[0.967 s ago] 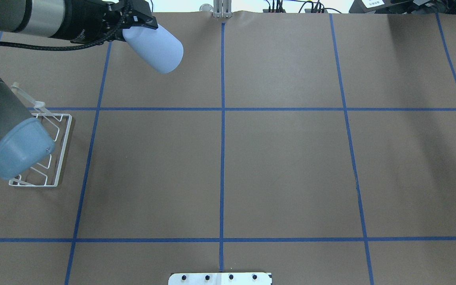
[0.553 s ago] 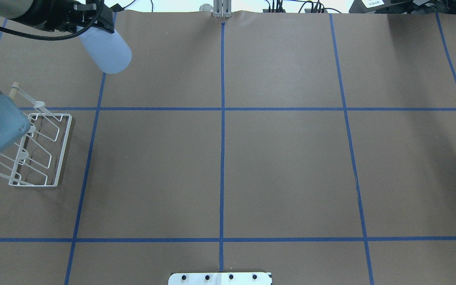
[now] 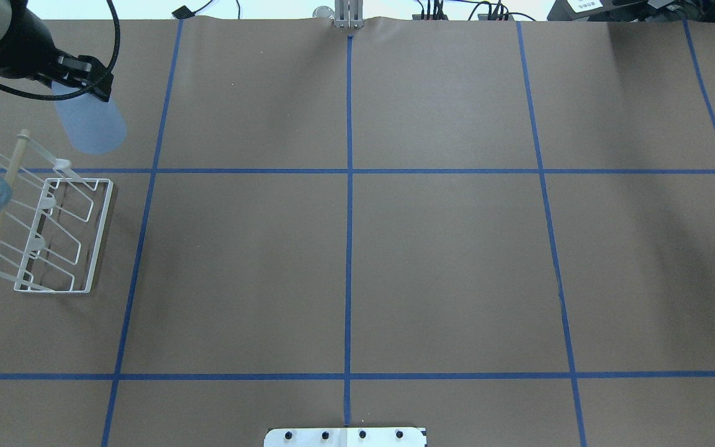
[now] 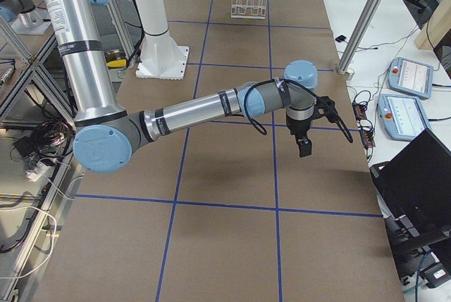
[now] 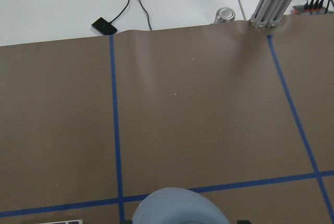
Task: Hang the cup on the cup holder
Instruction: 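Lower the cup onto a peg of the white rack with the left gripper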
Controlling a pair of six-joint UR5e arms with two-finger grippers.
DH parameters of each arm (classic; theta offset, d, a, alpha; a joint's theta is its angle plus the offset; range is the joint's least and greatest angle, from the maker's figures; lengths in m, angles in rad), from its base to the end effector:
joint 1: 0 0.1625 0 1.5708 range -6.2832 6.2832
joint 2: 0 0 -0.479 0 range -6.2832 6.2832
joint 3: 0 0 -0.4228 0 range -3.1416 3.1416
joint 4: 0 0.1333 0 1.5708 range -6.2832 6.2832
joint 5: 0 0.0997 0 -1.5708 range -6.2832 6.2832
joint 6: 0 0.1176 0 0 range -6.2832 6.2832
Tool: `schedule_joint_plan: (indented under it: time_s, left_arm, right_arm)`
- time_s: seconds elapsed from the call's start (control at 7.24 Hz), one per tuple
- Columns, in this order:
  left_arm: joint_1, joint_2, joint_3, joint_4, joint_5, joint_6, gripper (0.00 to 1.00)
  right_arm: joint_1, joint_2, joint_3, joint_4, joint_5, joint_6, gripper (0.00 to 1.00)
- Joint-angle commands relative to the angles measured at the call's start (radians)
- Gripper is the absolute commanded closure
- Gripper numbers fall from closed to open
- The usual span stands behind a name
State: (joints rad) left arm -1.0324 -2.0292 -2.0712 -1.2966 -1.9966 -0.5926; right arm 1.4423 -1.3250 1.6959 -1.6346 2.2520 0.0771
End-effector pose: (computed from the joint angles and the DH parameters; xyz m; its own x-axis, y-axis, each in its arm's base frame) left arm 0.2348 -0.5584 0.2659 0.7593 0.2019 -0.6186 0.0324 0.9377 0.3458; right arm -0.0224 -0.6356 0.5308 0.7532 -0.2147 0.6218 0.0643 0.9648 0.2552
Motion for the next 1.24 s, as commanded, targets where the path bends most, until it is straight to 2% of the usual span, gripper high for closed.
schedule_joint_plan:
  time_s: [0.0,0.41,0.69,0.83,1.11]
  left_arm:
    - [-0.044,0.064,0.009,0.002,-0.076,0.075,1.0]
    - [-0.066,0.066,0.092,-0.012,-0.096,0.105,1.0]
    - [-0.081,0.06,0.152,-0.03,-0.11,0.151,1.0]
    - [-0.081,0.061,0.19,-0.08,-0.11,0.151,1.0]
    - [-0.08,0.064,0.209,-0.101,-0.111,0.151,1.0]
  right_arm:
    - [-0.026,0.056,0.065,-0.256,0.003,-0.06,0.0]
    - [-0.026,0.053,0.073,-0.281,0.075,-0.06,0.0]
    - [-0.026,0.055,0.073,-0.281,0.078,-0.059,0.0]
    - [-0.026,0.055,0.071,-0.281,0.078,-0.059,0.0]
    - [-0.026,0.055,0.071,-0.281,0.095,-0.059,0.0]
